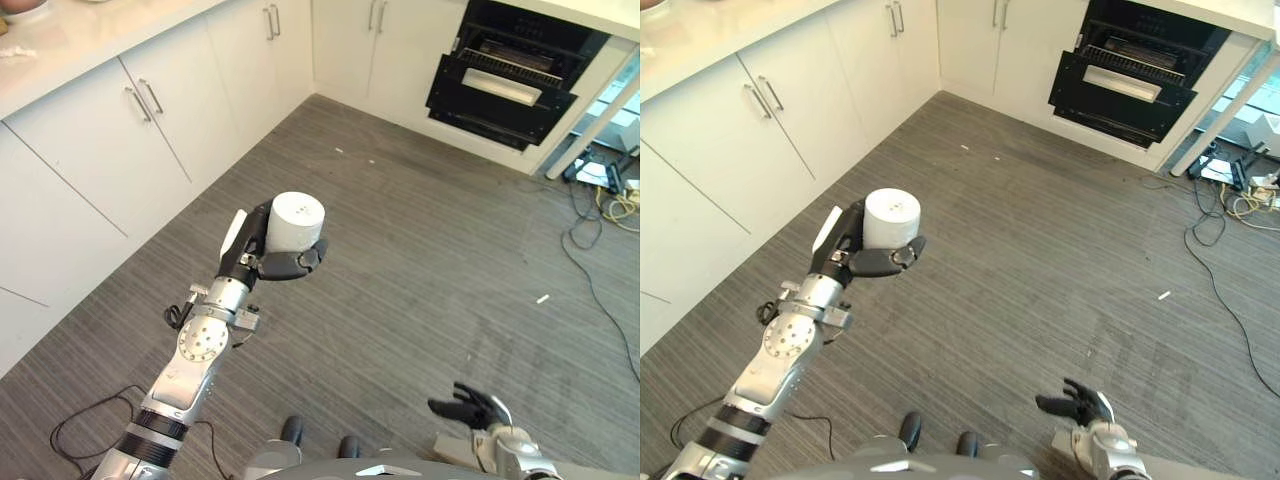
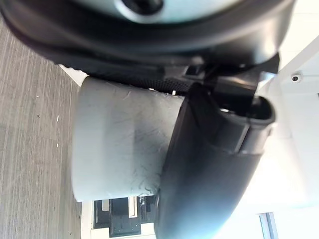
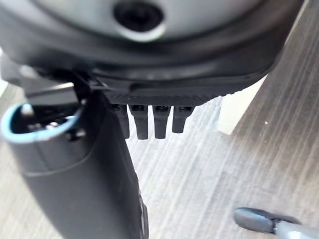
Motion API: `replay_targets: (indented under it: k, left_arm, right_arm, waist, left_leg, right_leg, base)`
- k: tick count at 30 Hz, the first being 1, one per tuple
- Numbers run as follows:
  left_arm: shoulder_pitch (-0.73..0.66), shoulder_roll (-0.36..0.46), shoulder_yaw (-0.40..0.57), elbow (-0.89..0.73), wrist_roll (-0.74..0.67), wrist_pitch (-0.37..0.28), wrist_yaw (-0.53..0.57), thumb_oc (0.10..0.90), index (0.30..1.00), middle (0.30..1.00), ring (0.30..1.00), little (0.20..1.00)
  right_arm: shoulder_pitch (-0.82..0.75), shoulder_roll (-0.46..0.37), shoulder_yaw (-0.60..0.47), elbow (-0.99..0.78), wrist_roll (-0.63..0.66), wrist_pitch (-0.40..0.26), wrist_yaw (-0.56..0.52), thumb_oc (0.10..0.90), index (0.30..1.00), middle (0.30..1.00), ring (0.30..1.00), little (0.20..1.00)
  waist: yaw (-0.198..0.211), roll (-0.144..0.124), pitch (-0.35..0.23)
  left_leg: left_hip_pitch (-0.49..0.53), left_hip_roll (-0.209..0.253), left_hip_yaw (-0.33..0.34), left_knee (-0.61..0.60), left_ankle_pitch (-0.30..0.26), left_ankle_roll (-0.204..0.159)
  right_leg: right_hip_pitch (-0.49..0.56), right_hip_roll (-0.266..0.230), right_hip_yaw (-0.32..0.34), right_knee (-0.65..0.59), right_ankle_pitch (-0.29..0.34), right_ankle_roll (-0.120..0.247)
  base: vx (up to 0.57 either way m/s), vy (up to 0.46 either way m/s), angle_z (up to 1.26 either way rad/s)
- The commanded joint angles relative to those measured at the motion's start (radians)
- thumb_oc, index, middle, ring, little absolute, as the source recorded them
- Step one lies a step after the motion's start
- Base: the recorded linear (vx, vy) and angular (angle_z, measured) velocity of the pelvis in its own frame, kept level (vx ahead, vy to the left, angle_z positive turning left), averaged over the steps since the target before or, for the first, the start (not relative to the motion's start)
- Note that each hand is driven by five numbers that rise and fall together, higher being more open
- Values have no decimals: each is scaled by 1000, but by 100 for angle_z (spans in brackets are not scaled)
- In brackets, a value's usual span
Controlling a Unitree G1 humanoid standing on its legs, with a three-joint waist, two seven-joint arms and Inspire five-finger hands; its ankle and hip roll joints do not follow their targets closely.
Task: Place the dishes in the dishwasher.
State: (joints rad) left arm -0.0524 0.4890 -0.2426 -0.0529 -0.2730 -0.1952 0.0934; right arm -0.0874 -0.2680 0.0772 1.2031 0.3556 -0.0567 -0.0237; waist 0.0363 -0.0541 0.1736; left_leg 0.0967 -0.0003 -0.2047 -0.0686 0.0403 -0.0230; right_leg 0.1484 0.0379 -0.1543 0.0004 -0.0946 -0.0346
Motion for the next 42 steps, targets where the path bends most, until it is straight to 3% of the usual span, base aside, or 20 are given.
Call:
replay_targets:
  k: [1,7,14,32,36,37,38,39,40,42]
  left_arm:
    - [-125,0,102,-121,7,-110,20,400,300,300,300,300]
    - [-124,2,87,-106,13,-110,14,400,300,300,300,300]
    - [-123,10,87,-104,59,-103,24,400,300,300,300,300]
    - [-122,16,87,-101,115,-103,60,400,300,300,300,300]
    - [-116,11,91,-95,116,-97,67,400,300,300,300,300]
    - [-109,20,113,-90,117,-101,80,400,300,300,300,300]
    - [-105,26,124,-87,115,-103,83,400,300,300,300,300]
    - [-102,31,135,-84,115,-104,88,400,300,300,300,300]
    - [-102,31,135,-84,115,-104,88,400,300,300,300,300]
    - [-94,44,161,-90,123,-105,100,400,300,300,300,300]
  right_arm:
    - [113,11,7,29,-14,7,-12,800,900,900,900,900]
    - [151,6,-23,49,-18,9,-18,800,900,900,900,900]
    - [169,21,-1,38,-40,13,-3,800,900,900,900,900]
    - [142,20,21,17,-60,3,-16,800,900,900,900,900]
    - [140,26,16,13,-71,4,-18,800,900,900,900,900]
    - [118,31,18,14,-73,3,-24,800,900,900,900,900]
    - [111,36,18,13,-73,4,-25,800,900,900,900,900]
    - [104,39,16,16,-74,7,-28,800,900,900,900,900]
    - [103,40,15,16,-74,8,-28,800,900,900,900,900]
    - [90,39,11,32,-82,12,-36,800,900,900,900,900]
  waist:
    - [-47,-9,-23]
    - [-83,-12,-33]
    - [-102,-18,-61]
    - [-93,-18,-77]
    - [-100,-22,-37]
    - [-84,-18,-9]
    - [-68,-11,0]
    - [-56,0,5]
    - [-57,-1,5]
    - [-39,8,10]
  left_leg:
    - [-31,-46,24,23,-61,-44]
    - [-39,-34,74,29,-74,-52]
    - [-8,-31,115,1,-79,-30]
    - [38,-35,133,-15,-104,2]
    - [6,-39,179,22,-102,6]
    - [-25,-9,256,45,-107,-9]
    - [-34,8,290,50,-104,-16]
    - [-45,21,314,55,-96,-22]
    - [-47,21,312,56,-96,-22]
    - [-79,33,360,69,-67,-27]
  right_leg:
    - [-7,-113,-7,-12,33,148]
    - [10,-122,-42,-24,30,150]
    - [2,-126,2,-4,39,156]
    - [-9,-127,73,24,36,165]
    - [-59,-141,83,63,88,189]
    - [-108,-161,38,67,145,219]
    - [-131,-177,-13,75,164,226]
    - [-144,-193,-77,98,153,227]
    - [-147,-194,-79,103,150,227]
    - [-113,-217,-178,197,97,221]
  base:
    - [-5,-4,26]
    - [12,8,7]
    - [48,42,-16]
    - [17,30,-2]
    - [-158,42,0]
    - [-278,-66,1]
    - [-397,-46,0]
    - [-209,4,-1]
    - [-245,42,1]
    - [-388,51,3]
